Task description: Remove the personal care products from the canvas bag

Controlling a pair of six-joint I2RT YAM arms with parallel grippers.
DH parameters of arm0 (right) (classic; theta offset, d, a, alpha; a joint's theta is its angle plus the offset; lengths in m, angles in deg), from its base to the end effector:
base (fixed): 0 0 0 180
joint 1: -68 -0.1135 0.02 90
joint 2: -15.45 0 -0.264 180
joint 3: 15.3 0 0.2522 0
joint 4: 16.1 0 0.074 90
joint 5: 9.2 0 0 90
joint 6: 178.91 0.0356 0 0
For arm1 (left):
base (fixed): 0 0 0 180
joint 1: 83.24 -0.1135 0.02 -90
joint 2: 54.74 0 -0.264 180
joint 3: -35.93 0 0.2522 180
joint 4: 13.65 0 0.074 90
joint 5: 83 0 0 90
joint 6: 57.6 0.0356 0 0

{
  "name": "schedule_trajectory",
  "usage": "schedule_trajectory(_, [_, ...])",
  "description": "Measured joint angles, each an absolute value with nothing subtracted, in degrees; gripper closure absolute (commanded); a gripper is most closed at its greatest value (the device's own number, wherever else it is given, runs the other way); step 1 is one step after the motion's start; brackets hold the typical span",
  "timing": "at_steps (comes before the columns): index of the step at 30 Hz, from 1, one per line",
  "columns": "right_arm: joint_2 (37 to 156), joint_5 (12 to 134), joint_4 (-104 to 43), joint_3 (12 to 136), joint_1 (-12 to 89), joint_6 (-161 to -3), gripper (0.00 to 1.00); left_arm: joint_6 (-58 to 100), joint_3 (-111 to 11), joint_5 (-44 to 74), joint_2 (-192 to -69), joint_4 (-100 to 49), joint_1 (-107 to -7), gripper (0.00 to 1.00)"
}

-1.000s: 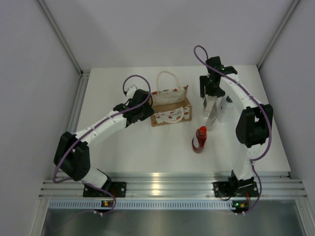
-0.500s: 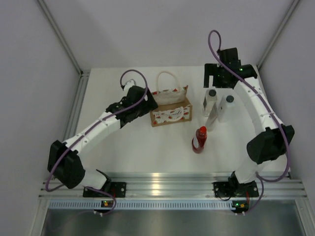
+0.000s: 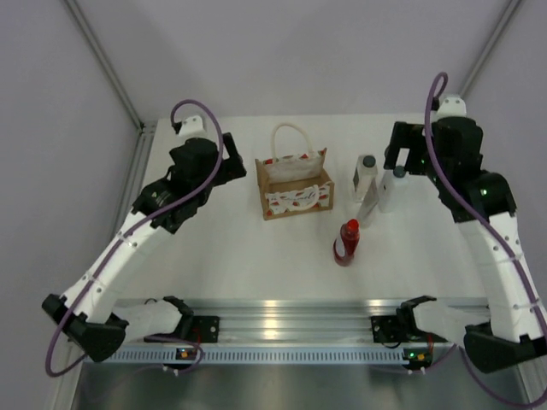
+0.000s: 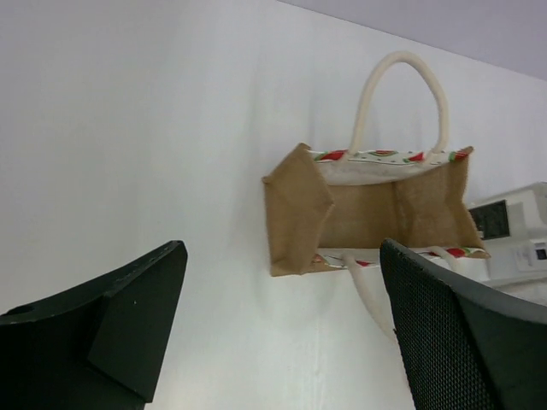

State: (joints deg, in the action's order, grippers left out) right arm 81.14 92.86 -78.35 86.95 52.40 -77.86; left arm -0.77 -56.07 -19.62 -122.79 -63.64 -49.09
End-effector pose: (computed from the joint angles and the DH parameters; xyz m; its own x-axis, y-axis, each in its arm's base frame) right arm 0.2061 0.0498 0.4571 -0.4254 0.0758 -0.9018 -0.0001 0.9965 0.0838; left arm 0.2133 -0.1254 0.4143 -0.3964 -0.3222 -0.8597 -0.0576 0.9433 -0.3269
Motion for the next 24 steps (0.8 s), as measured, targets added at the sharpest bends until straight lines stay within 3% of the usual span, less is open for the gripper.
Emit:
schedule_trajectory(14, [54.22, 98.21, -75.66, 59.02, 52.36, -78.02, 0.01, 9.55, -41.05, -38.50, -93.32, -68.95, -49.11, 0.02])
schedule_trajectory(24, [41.78, 98.39, -74.50, 52.24, 52.36, -78.93, 0.01, 7.84, -33.57, -41.91, -92.65, -68.99, -49.85, 0.02])
